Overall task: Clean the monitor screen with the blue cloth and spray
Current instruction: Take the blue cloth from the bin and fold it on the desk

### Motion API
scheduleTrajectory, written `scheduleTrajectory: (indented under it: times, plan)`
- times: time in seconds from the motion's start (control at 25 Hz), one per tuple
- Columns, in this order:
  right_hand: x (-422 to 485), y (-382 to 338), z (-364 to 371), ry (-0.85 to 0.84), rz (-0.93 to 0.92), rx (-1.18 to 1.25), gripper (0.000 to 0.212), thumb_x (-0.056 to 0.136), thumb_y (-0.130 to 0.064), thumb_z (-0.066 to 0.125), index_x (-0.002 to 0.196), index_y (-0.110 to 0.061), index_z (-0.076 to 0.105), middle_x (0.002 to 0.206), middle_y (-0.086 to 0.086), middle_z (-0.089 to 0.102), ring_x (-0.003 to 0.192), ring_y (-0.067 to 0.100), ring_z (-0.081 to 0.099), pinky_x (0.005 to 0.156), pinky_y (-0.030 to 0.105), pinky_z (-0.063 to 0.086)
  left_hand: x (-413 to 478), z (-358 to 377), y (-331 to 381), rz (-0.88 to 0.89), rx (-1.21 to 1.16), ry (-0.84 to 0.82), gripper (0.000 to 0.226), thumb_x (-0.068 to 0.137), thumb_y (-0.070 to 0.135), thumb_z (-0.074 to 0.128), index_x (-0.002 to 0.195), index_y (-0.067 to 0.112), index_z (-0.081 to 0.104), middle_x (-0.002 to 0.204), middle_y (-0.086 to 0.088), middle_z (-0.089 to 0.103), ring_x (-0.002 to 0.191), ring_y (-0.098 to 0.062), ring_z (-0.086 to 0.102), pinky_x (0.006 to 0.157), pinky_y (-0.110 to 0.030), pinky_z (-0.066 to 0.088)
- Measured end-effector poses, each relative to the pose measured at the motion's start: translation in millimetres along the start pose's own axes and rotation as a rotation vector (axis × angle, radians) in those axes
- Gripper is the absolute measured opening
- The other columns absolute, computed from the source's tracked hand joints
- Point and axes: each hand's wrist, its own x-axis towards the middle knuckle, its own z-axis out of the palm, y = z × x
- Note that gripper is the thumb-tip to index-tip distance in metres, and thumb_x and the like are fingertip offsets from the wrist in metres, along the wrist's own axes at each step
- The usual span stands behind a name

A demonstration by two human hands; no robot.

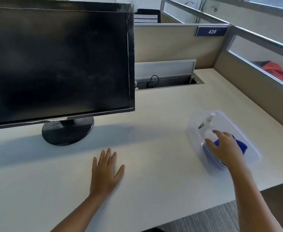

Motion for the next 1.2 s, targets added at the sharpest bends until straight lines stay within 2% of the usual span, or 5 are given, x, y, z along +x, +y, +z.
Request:
scheduleTrajectory:
  times: [0.28,0.56,0.76,0.92,1.2]
  plan:
    - [5.8,15.7,-1.6,-0.27,0.088,0.057,0.034,0.098,-0.031,0.047,0.119,-0.011,0.063,0.1,0.004,0.068,0.07,0.006,0.049,0.067,0.023,0.037,-0.4,0.8,-1.0,0.012,0.052,0.057,0.08,0.086,0.065,0.016,0.135,0.01,0.047,0.148,-0.012,0.038,0.14,-0.031,0.028,0.113,-0.053,0.019]
    - [15.2,23.3,-12.8,-0.392,0.078,-0.1,0.024,0.094,-0.021,0.056,0.115,-0.014,0.066,0.083,-0.001,0.061,0.071,0.012,0.054,0.058,0.018,0.038,-0.7,0.6,-0.2,0.0,0.039,0.066,0.073,0.085,0.059,0.023,0.136,0.012,0.046,0.15,-0.01,0.035,0.142,-0.028,0.024,0.115,-0.05,0.014]
    - [15.4,21.4,-39.1,-0.115,0.079,-0.009,0.025,0.084,0.003,0.051,0.097,-0.003,0.072,0.082,0.017,0.068,0.077,0.038,0.058,0.068,0.04,0.046,-1.2,1.3,-0.5,0.001,0.028,0.065,0.073,0.085,0.059,0.023,0.136,0.013,0.045,0.151,-0.009,0.034,0.142,-0.028,0.023,0.115,-0.049,0.014]
    - [6.5,9.4,-94.9,0.252,-0.079,0.131,0.031,0.08,-0.019,0.048,0.101,-0.021,0.07,0.078,0.007,0.066,0.075,0.029,0.061,0.065,0.033,0.046,-1.7,1.8,-1.7,0.002,0.015,0.067,0.073,0.085,0.059,0.022,0.136,0.013,0.045,0.151,-0.009,0.034,0.142,-0.027,0.023,0.115,-0.049,0.013]
    - [-18.4,-65.0,-124.0,0.304,-0.275,0.386,0.036,0.077,-0.024,0.047,0.103,-0.04,0.067,0.092,-0.002,0.072,0.09,0.021,0.067,0.082,0.049,0.055,-3.0,-0.7,-3.1,-0.01,-0.066,0.099,0.086,0.086,0.068,0.003,0.135,0.011,0.046,0.148,-0.009,0.038,0.141,-0.028,0.026,0.115,-0.047,0.015]
